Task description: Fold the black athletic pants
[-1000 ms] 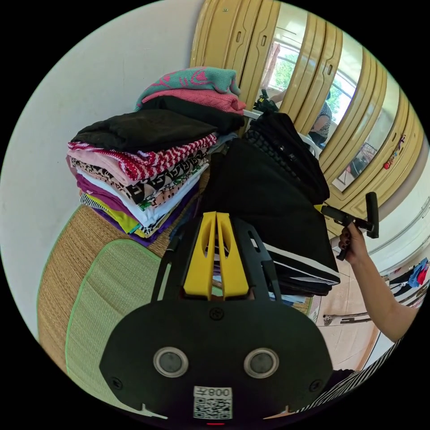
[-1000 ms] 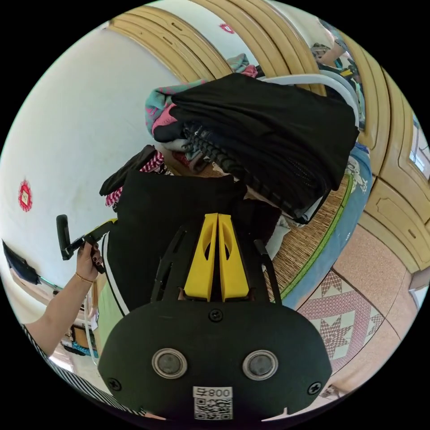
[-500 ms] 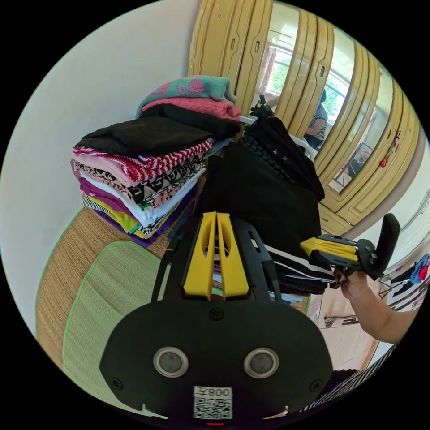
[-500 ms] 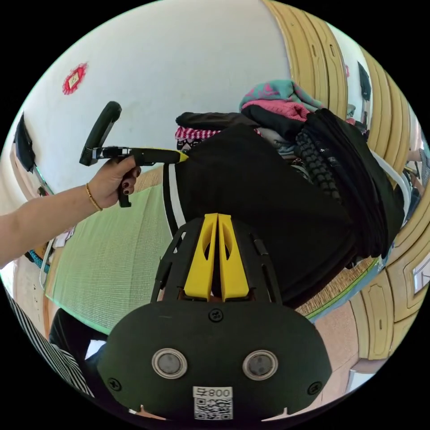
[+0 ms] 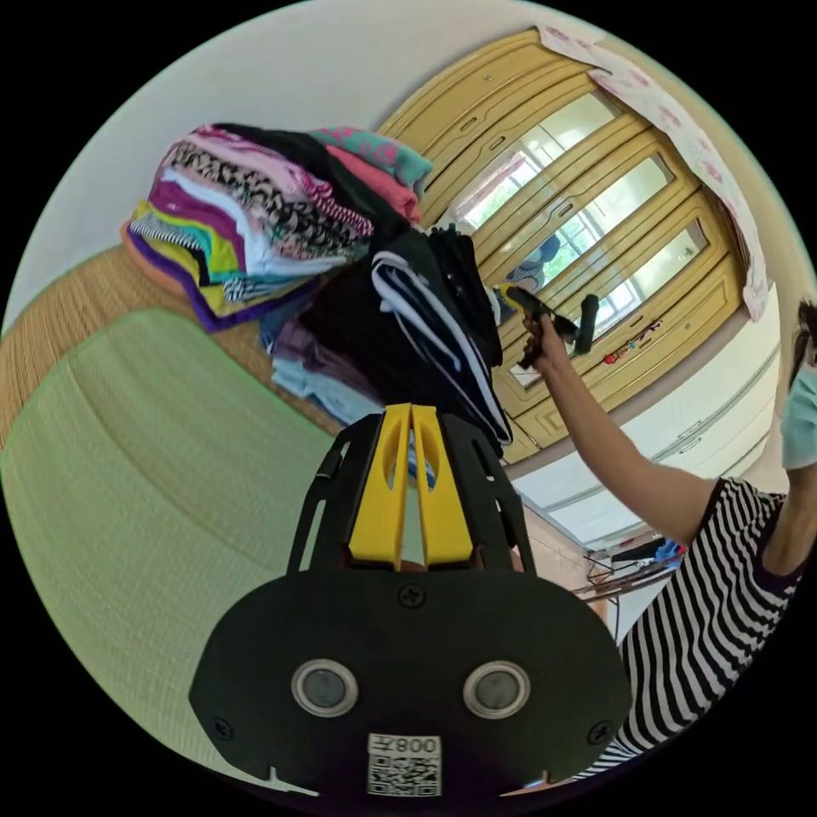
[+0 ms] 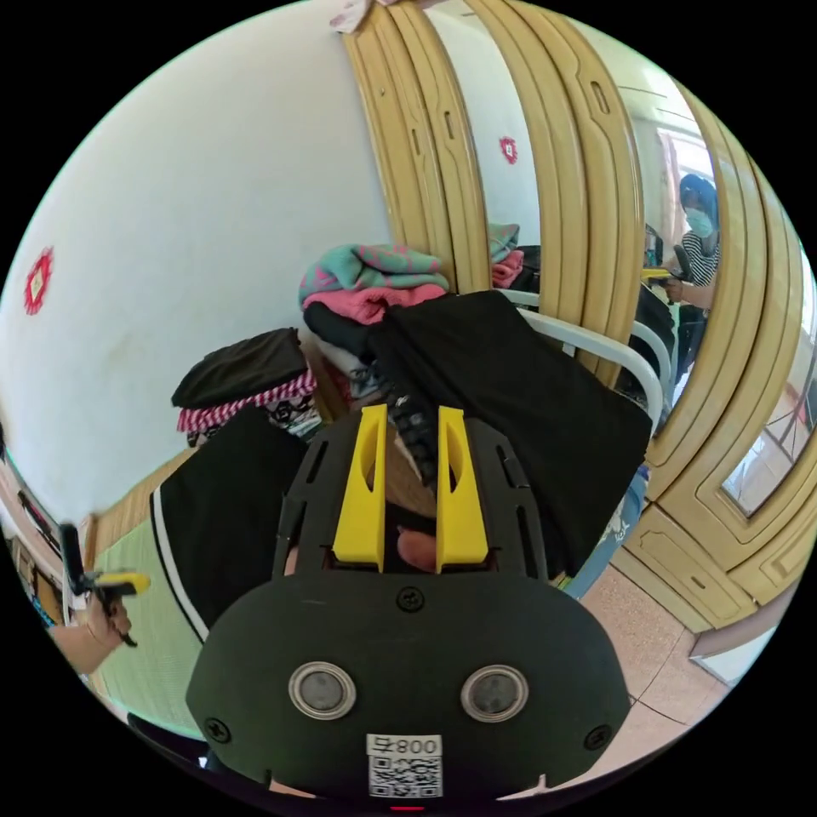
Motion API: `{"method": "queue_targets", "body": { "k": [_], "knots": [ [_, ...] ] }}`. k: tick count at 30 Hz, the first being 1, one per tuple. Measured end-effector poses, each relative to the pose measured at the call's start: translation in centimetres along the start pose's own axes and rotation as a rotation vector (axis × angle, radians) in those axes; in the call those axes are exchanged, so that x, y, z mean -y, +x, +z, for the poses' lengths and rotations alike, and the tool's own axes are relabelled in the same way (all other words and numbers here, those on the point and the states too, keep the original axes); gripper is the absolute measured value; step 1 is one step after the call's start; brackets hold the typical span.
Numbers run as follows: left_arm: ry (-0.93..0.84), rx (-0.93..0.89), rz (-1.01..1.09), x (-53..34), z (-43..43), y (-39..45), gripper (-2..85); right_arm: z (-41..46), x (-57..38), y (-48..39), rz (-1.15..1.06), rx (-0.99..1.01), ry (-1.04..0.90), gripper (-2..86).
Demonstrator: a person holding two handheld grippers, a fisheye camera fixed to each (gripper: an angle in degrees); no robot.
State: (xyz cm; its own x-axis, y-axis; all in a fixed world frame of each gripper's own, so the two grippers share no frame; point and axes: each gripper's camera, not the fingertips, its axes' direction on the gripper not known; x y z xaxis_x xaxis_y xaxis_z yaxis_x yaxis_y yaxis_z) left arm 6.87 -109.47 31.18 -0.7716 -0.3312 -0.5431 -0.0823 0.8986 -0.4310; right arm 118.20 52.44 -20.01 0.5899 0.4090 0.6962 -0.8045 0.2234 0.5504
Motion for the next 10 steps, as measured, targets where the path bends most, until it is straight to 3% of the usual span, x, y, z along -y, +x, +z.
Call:
{"method": "queue_targets", "body": {
  "k": [10],
  "knots": [
    [-0.139,-0.012,-0.236,-13.1,-4.6,-2.6,0.1,5.0,4.3,-0.2,-0.058,-0.122,-0.126,9.9]
  ]
}}
